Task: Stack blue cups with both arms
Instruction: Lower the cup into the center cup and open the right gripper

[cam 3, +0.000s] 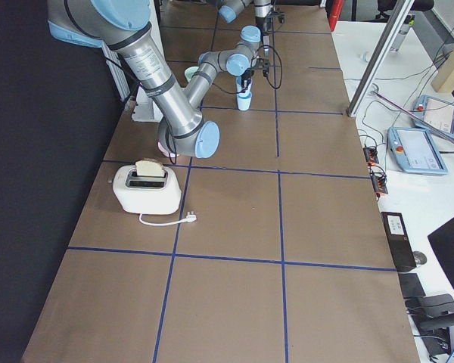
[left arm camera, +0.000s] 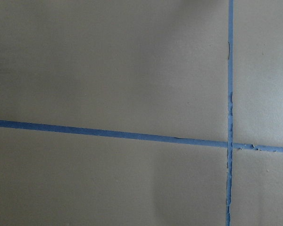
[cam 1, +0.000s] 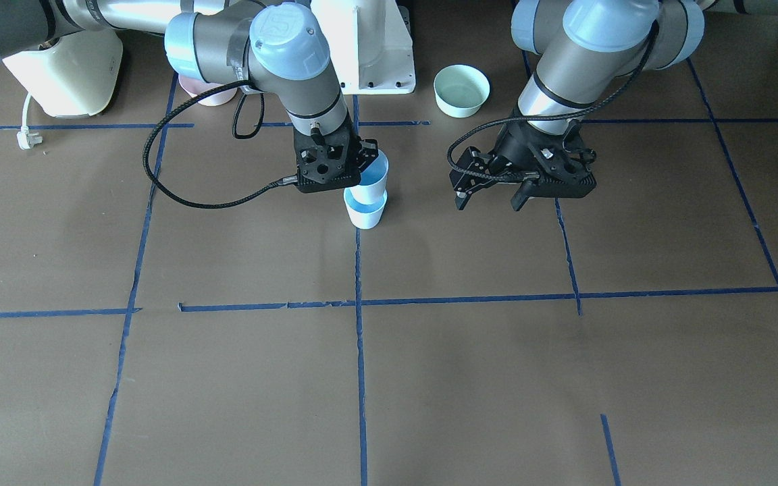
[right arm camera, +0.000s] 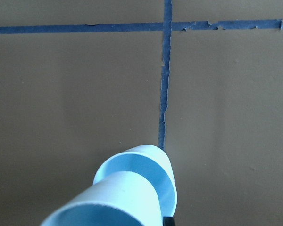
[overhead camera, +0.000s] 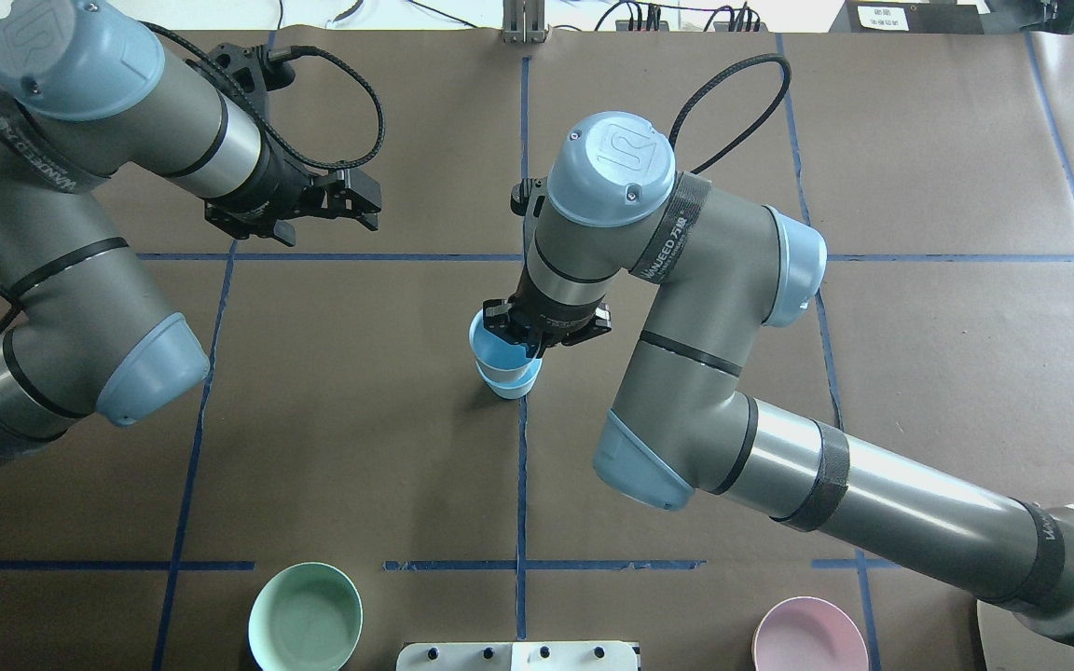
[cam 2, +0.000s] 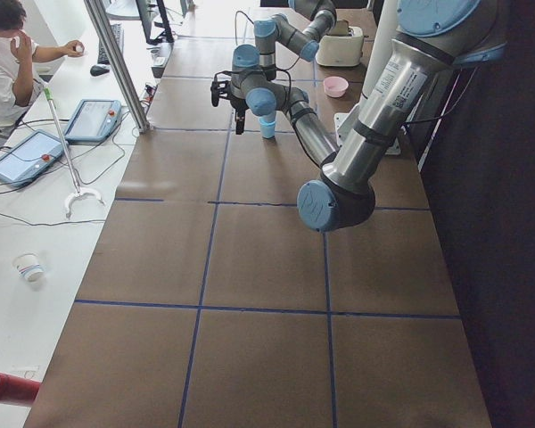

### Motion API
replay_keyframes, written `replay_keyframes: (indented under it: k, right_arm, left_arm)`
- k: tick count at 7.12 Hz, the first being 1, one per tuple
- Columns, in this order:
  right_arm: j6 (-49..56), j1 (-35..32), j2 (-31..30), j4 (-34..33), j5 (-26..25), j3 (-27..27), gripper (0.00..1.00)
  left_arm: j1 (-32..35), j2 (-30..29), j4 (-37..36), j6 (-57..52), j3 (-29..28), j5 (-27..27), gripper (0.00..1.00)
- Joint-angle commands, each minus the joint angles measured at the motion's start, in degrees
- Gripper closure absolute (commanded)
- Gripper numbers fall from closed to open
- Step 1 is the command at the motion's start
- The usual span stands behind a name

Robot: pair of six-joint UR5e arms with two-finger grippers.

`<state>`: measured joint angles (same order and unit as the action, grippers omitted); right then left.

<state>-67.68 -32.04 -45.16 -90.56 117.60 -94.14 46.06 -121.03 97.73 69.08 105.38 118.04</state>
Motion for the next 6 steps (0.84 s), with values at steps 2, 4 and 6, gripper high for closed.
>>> replay_keyframes:
  k: [2,4,6]
  right_arm:
    - [0.09,0.04,-0.10,-0.06,-1.50,0.18,1.00]
    - [0.09,0.04,-0.28,-0.06,-2.20,0.18,0.99]
    - [0.01,0.48,-0.37,-0.06,-2.55,0.09,0.01]
  left_arm:
    - [-0.09,0.00,0.00,0.00,0.17,0.00,0.00]
    - [-0.09,0.00,0.00,0.09,0.26,0.00,0.00]
    - [-0.09,0.00,0.00,0.09,0.26,0.00,0.00]
